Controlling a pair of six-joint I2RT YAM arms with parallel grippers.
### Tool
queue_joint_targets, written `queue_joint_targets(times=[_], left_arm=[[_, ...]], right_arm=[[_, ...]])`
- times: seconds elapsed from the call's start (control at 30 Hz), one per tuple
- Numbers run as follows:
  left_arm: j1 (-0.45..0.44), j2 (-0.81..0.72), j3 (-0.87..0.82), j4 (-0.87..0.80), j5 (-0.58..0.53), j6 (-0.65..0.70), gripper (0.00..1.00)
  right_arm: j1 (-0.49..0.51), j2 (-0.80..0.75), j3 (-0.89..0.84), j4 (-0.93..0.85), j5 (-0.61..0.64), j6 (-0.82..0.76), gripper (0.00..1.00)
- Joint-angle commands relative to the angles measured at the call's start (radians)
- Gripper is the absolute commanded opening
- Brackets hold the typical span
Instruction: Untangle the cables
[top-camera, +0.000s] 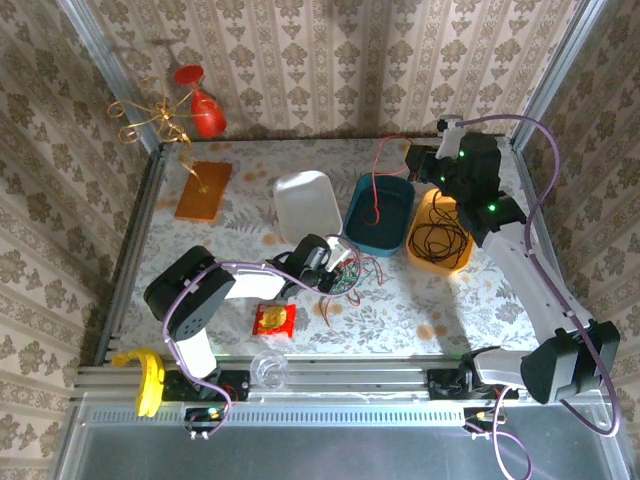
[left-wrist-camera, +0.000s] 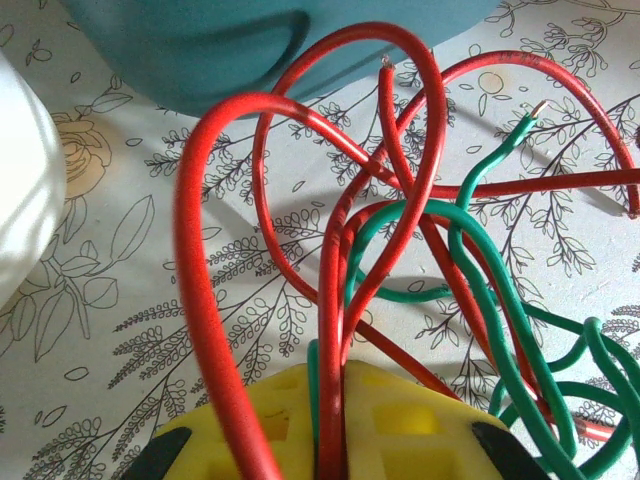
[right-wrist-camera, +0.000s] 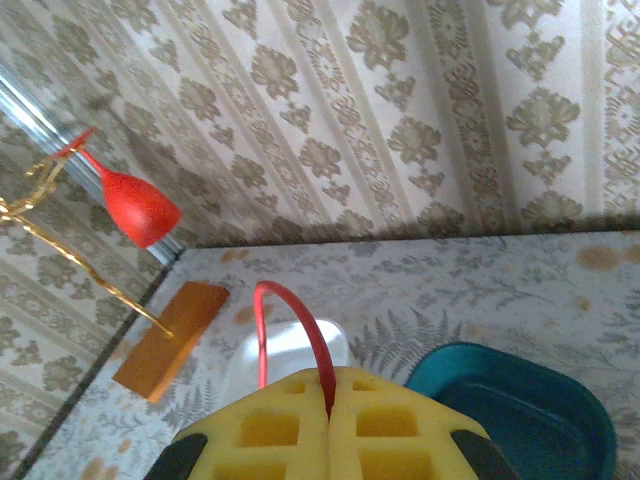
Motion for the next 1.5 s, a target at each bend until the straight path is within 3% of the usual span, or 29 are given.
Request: queue_joint_targets(times=[0.0,0.3,0.77,1.23,1.47], left_arm=[[-0.011,0.019,0.003,-0.073,-0.008,0.018,0.11],[-0.012,0.023,0.007,-0.073,-0.004,0.023,0.11],[-0.018,0.019,0.003,-0.076,-0.013,0.028,0.11],[-0.023,0.025,0.008,-0.082,-0.013,0.03,0.11],[-0.025,0.036,0.02,-0.094,-0.004,0.034,0.11]], right_arm=[[0.001,0.033,-0.026,-0.028,0.085,-0.039,0.0],[0.068,0.228,-0.047,-0.119,0.328,-0.055,0.0],[0.116,0.607,0.15,-0.358,0.627,0.021,0.0],[0.124,0.559,0.207,-0.377,0.834,-0.008,0.0],[0.143,0.62,0.255,-0.388,0.814,-0.047,0.0]])
